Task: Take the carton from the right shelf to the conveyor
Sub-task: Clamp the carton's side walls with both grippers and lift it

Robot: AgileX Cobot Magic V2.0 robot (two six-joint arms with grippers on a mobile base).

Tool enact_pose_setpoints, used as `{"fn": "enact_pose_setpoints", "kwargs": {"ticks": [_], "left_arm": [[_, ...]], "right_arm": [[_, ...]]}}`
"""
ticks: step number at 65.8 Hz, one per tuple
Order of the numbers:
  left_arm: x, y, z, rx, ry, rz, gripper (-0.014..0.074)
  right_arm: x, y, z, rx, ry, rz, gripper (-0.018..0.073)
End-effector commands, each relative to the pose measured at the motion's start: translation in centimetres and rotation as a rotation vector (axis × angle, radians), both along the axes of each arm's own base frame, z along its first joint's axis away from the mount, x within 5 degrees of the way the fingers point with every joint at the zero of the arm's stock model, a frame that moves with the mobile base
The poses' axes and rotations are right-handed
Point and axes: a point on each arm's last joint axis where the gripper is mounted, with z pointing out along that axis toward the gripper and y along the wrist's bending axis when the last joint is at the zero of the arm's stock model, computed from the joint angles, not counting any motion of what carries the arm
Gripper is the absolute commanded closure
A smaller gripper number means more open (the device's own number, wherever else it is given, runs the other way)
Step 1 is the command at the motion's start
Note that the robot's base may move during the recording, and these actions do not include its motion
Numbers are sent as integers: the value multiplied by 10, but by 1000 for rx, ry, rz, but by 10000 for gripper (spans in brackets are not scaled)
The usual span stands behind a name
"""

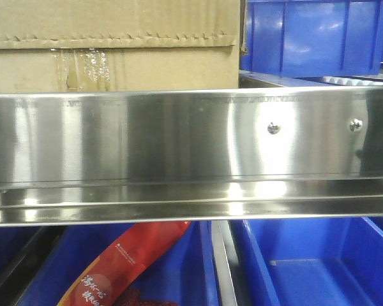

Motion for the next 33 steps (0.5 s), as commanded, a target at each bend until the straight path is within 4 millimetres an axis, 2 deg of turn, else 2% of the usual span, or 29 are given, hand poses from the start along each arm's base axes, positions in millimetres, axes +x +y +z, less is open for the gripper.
{"fn": "enact_pose_setpoints", "kwargs": {"ticks": [1, 13, 24, 33], "left_arm": [[14, 1, 2, -2, 14, 16, 141], [47, 2, -9, 16, 44, 24, 141], [66, 1, -27, 23, 99, 26, 141], [79, 1, -41, 25, 139, 25, 141]], "right_arm": [[13, 13, -7, -47, -25, -20, 43], [39, 29, -36, -87, 45, -46, 43], [58, 36, -60, -118, 95, -52, 43], [68, 37, -71, -128, 121, -66, 43]]}}
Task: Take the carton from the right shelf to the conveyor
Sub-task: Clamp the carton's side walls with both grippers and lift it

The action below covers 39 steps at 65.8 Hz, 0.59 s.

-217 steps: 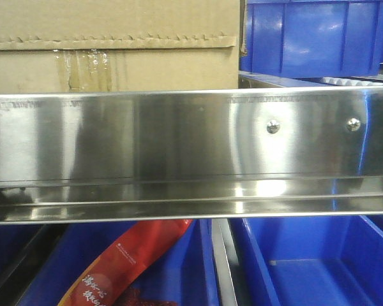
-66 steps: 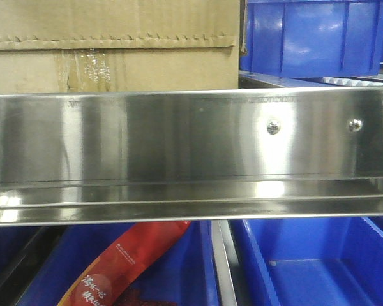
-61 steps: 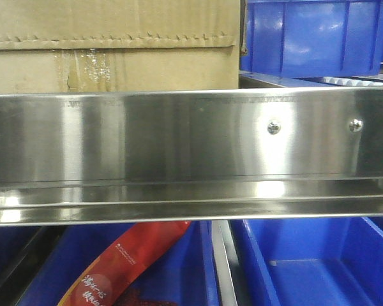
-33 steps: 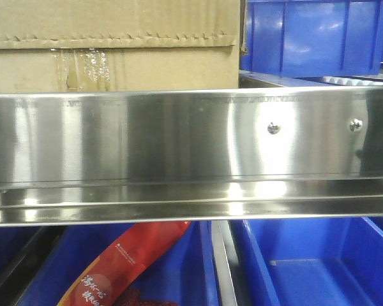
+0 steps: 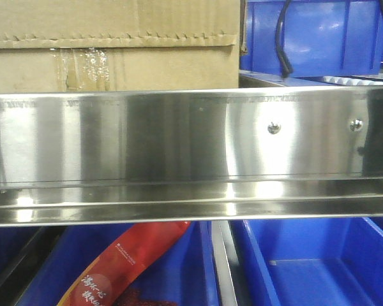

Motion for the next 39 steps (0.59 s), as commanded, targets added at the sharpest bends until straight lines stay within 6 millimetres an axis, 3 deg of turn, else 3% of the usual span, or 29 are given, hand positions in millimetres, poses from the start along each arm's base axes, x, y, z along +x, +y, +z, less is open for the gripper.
{"fn": "enact_pose_setpoints", "kwargs": {"ticks": [1, 6, 11, 17, 21, 23, 25, 29, 39], "left_arm": [[6, 1, -3, -2, 0, 9, 141], [8, 1, -6, -2, 9, 9, 146], [10, 1, -7, -1, 13, 9, 202], [10, 1, -7, -1, 13, 9, 358], [10, 1, -7, -1, 13, 9, 512], [10, 1, -7, -1, 13, 9, 587], [10, 1, -7, -1, 13, 9, 645], [10, 1, -7, 1, 13, 10, 591], [8, 1, -6, -1, 9, 10, 606]], "right_arm": [[6, -4, 0, -5, -17, -24, 46], [8, -3, -3, -8, -11, -24, 92], [8, -3, -4, -9, -10, -24, 212], [9, -2, -5, -10, -8, -24, 450], [9, -2, -5, -10, -8, -24, 618], [9, -2, -5, -9, -7, -25, 660], [9, -2, -5, -9, -7, -25, 638], [9, -2, -5, -9, -7, -25, 621], [6, -4, 0, -3, -17, -25, 631]]}}
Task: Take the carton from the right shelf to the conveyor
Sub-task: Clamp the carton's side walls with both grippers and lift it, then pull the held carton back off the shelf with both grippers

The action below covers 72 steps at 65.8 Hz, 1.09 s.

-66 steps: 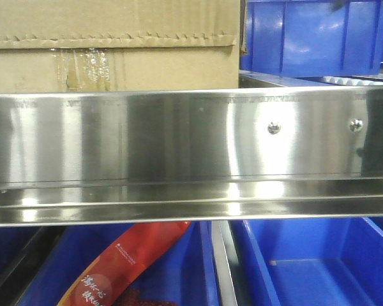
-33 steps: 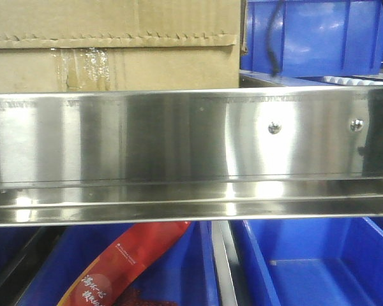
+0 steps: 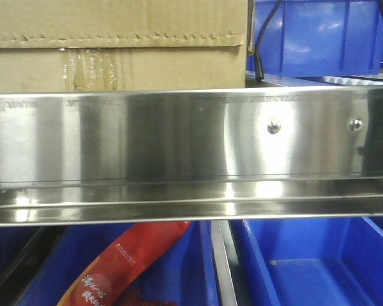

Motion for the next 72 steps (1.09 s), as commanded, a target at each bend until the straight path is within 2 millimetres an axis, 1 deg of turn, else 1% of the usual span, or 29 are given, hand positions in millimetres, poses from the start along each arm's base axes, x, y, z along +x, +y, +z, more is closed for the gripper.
{"fn": "enact_pose_setpoints", "kwargs": {"ticks": [1, 5, 9, 17, 24, 28, 37, 44, 52, 54, 61, 72], "left_arm": [[-2, 2, 6, 10, -29, 9, 606], [-6, 2, 11, 9, -42, 9, 606], [-16, 2, 21, 8, -72, 7, 606], [-41, 1, 46, -10, -147, 4, 606], [-67, 0, 67, -52, -217, 37, 606], [-78, -2, 76, -57, -245, 31, 606], [-97, -17, 89, -70, -292, -20, 607], [-112, -33, 94, -97, -312, -53, 610], [-128, -48, 95, -98, -326, -63, 610], [-131, -51, 92, -90, -322, -65, 610], [-144, -64, 83, -106, -296, -104, 610], [-159, -78, 66, -120, -238, -166, 610]], "right_arm": [[-3, -6, 11, -7, -47, -4, 631], [-9, -9, 19, 4, -63, -4, 631], [-17, -14, 30, 18, -87, -4, 631], [-39, -26, 58, 55, -150, -5, 631], [-60, -38, 80, 84, -202, -6, 631], [-69, -43, 89, 97, -223, -5, 631], [-91, -53, 101, 98, -257, -4, 631], [-107, -58, 98, 60, -248, 1, 631], [-124, -63, 85, 33, -201, 18, 631], [-126, -65, 81, 23, -186, 19, 631], [-140, -73, 74, 10, -165, 21, 631], [-157, -84, 72, 9, -166, 22, 631]]}}
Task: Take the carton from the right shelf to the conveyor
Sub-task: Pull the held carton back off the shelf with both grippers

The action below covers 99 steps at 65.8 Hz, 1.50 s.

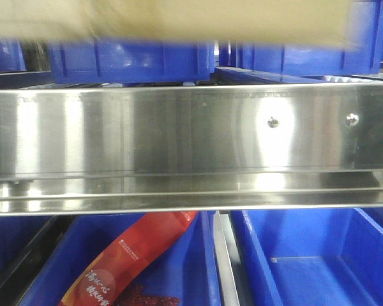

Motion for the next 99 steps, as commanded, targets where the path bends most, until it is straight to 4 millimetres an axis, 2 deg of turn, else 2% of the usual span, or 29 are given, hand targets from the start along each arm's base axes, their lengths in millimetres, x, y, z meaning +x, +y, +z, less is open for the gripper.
{"fn": "enact_pose_setpoints", "kwargs": {"ticks": [1, 9, 24, 99], "left_arm": [[-14, -8, 2, -49, -30, -59, 610], [-16, -10, 0, -42, -25, -72, 610], [-14, -6, 1, 0, -49, -45, 610], [-14, -6, 1, 1, -49, -45, 610]], "right_arm": [[-11, -7, 6, 10, -51, 14, 631], [-17, -11, 9, 18, -64, 14, 631], [-17, -10, 8, 16, -62, 14, 631], [-17, -9, 8, 25, -57, 20, 631]]}}
